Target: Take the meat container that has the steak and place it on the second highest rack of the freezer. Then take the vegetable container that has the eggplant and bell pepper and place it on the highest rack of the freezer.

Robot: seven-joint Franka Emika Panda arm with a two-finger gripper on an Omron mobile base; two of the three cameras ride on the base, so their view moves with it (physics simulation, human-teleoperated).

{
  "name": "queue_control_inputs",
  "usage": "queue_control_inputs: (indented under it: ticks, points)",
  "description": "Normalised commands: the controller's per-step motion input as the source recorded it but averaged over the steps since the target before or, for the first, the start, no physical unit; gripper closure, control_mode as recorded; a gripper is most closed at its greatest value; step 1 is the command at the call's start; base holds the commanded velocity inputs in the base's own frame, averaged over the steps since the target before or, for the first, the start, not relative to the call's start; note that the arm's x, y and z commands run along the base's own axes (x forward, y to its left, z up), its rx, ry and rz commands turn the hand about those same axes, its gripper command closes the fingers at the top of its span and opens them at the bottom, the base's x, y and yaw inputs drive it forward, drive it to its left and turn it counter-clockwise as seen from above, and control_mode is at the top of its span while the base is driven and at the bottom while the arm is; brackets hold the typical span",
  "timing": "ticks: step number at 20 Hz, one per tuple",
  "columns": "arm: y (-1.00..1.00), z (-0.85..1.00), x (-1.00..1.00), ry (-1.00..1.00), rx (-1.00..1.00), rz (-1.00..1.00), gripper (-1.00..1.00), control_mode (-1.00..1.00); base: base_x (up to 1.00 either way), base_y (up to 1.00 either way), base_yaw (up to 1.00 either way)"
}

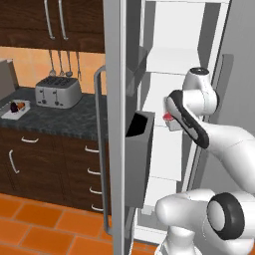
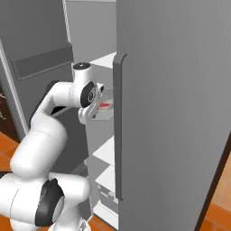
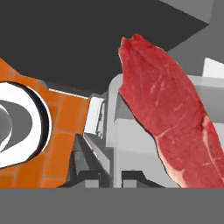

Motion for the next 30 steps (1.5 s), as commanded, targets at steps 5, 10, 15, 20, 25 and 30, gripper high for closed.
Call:
queue_control_inputs:
  ticks: [5,10,15,20,25,30]
  points:
    - [-0.1,-0.58,0.68,0.0,0.0,0.0,1.0,-1.0,0.0,0.0,0.0]
    - [-0.04,-0.52,0.39,0.02,0.0,0.0,1.0,-1.0,0.0,0.0,0.0]
    - [-0.01,-0.52,0.31,0.02,0.0,0.0,1.0,-1.0,0.0,0.0,0.0]
    - [-0.17,-0.06,0.42,-0.03,0.0,0.0,1.0,-1.0,0.0,0.0,0.0]
    - [-0.35,0.09,0.53,-0.11,0.0,0.0,1.0,-1.0,0.0,0.0,0.0]
    - [-0.23,-0.02,0.67,-0.02,0.0,0.0,1.0,-1.0,0.0,0.0,0.0]
